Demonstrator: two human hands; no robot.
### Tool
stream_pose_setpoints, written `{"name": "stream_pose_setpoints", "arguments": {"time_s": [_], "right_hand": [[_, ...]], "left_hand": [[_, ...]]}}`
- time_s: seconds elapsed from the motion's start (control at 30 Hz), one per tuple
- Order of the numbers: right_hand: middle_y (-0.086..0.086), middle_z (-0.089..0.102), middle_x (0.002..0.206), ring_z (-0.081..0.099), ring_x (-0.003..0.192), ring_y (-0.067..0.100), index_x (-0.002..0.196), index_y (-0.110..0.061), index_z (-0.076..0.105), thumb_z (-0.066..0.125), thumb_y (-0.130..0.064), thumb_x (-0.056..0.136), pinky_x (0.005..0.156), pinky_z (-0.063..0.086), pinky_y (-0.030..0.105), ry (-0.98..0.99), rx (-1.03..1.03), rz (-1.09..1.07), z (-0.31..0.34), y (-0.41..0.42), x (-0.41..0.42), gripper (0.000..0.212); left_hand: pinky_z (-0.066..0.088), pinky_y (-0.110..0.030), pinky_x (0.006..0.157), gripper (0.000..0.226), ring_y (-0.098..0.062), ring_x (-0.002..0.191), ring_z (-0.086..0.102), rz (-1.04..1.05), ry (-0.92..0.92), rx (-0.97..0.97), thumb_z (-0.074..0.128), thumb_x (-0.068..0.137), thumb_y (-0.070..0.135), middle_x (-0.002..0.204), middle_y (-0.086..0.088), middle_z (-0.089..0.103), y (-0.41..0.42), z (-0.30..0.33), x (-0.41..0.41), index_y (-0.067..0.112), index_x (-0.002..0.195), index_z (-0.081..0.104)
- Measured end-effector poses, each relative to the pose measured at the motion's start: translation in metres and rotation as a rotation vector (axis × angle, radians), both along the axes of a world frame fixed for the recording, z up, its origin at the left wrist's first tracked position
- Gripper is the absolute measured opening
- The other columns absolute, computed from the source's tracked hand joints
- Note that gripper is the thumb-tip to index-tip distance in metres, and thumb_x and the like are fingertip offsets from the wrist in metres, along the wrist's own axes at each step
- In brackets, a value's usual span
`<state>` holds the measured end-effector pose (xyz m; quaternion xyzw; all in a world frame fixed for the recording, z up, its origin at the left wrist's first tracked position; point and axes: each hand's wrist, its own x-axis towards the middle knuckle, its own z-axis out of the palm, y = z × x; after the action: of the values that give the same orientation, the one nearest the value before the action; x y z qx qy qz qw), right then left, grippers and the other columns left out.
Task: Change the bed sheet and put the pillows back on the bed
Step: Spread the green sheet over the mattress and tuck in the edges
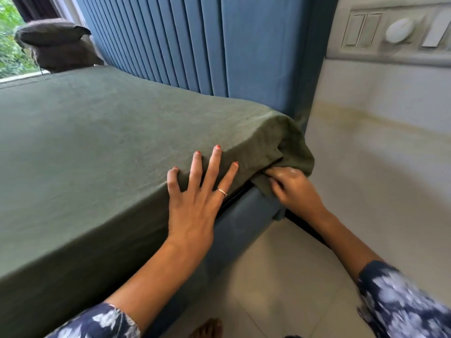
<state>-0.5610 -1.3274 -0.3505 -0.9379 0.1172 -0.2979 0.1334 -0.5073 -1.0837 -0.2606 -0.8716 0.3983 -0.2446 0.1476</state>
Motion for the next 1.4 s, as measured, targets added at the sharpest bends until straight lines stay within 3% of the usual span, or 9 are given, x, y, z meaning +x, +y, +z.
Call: {"name": "stream_pose_setpoints", "arguments": {"time_s": [0.1, 0.23, 0.4, 0.5, 0.63, 0.83, 1.0, 1.23, 1.4], "right_hand": [[0.014, 0.052, 0.133, 0.048, 0.124, 0.03, 0.128, -0.008, 0.054, 0.062, -0.032, 0.089, 0.104, 0.037, 0.04, -0.274, 0.19, -0.308, -0.022, 0.003, -0.036, 0.046], [0.009, 0.011, 0.155, 0.022, 0.142, 0.026, 0.15, -0.029, 0.008, 0.08, -0.059, 0.063, 0.111, 0.034, 0.05, -0.286, 0.831, -0.397, -0.029, 0.007, -0.036, 0.116], [0.008, 0.036, 0.149, 0.04, 0.136, 0.021, 0.149, -0.025, 0.015, 0.086, -0.056, 0.055, 0.109, 0.038, 0.047, -0.355, 0.842, -0.233, -0.029, -0.003, 0.012, 0.122], [0.014, 0.062, 0.117, 0.06, 0.11, 0.026, 0.123, -0.006, 0.057, 0.08, -0.042, 0.062, 0.094, 0.049, 0.034, -0.3, 0.815, -0.369, -0.009, -0.002, 0.032, 0.074], [0.021, 0.065, 0.096, 0.062, 0.092, 0.037, 0.095, 0.003, 0.063, 0.062, -0.008, 0.08, 0.077, 0.05, 0.04, -0.422, 0.709, -0.483, 0.004, 0.029, 0.045, 0.019], [0.018, 0.052, 0.134, 0.037, 0.134, 0.03, 0.116, 0.002, 0.06, 0.041, -0.026, 0.087, 0.115, 0.023, 0.044, -0.27, 0.683, -0.285, -0.01, 0.068, 0.052, 0.044], [0.01, 0.055, 0.134, 0.03, 0.139, 0.028, 0.12, -0.007, 0.062, 0.025, -0.037, 0.087, 0.114, 0.003, 0.053, 0.1, 0.208, -0.219, 0.006, 0.054, 0.072, 0.059], [0.002, -0.002, 0.161, -0.003, 0.148, 0.024, 0.153, -0.025, -0.002, 0.03, -0.05, 0.097, 0.115, -0.004, 0.058, 0.727, -0.075, -0.131, 0.037, 0.007, 0.092, 0.069], [0.022, 0.06, 0.121, 0.048, 0.12, 0.036, 0.118, -0.001, 0.061, 0.016, -0.047, 0.081, 0.112, 0.022, 0.042, 0.381, -0.037, 0.066, 0.022, -0.01, 0.067, 0.074]], "left_hand": [[0.0, -0.057, 0.106, 0.108, -0.035, 0.142, -0.019, -0.04, -0.013, -0.035, 0.058, 0.079, 0.009, 0.151, -0.01, -0.036, -0.003, 0.003, -0.002, 0.03, 0.148, -0.023], [0.031, -0.044, 0.105, 0.075, -0.027, 0.138, 0.03, -0.397, 0.221, -0.287, 0.066, 0.075, 0.019, 0.154, -0.005, 0.028, -0.016, -0.006, -0.027, 0.024, 0.145, 0.039], [0.051, -0.027, 0.078, 0.029, -0.019, 0.092, 0.061, 0.316, 1.818, -1.131, 0.058, 0.092, 0.008, 0.112, -0.01, 0.06, -0.044, -0.006, -0.034, 0.013, 0.119, 0.051], [0.052, -0.022, 0.084, 0.013, -0.016, 0.087, 0.061, 0.503, 2.22, -1.692, 0.048, 0.092, -0.007, 0.101, -0.014, 0.061, -0.043, -0.011, -0.009, 0.001, 0.095, 0.058], [0.047, -0.03, 0.094, 0.027, -0.015, 0.09, 0.059, 0.506, 2.238, -2.081, 0.038, 0.09, -0.016, 0.097, -0.009, 0.061, -0.051, -0.014, -0.006, -0.001, 0.1, 0.059], [0.048, -0.033, 0.094, 0.032, -0.025, 0.092, 0.06, 0.449, 2.303, -2.265, 0.031, 0.086, -0.02, 0.087, -0.018, 0.06, -0.052, 0.004, 0.008, -0.003, 0.086, 0.058], [0.049, -0.034, 0.089, 0.033, -0.024, 0.097, 0.062, 0.427, 2.283, -2.249, 0.031, 0.086, -0.019, 0.088, -0.018, 0.064, -0.055, 0.007, 0.004, -0.003, 0.087, 0.06], [0.049, -0.033, 0.092, 0.026, -0.023, 0.103, 0.065, 0.409, 2.233, -2.137, 0.039, 0.087, -0.014, 0.101, -0.018, 0.068, -0.057, -0.007, 0.0, -0.004, 0.098, 0.061], [0.045, -0.031, 0.097, 0.019, -0.018, 0.1, 0.064, 0.421, 2.225, -2.056, 0.046, 0.088, -0.01, 0.097, -0.011, 0.067, -0.056, -0.013, -0.003, 0.003, 0.085, 0.059]]}}
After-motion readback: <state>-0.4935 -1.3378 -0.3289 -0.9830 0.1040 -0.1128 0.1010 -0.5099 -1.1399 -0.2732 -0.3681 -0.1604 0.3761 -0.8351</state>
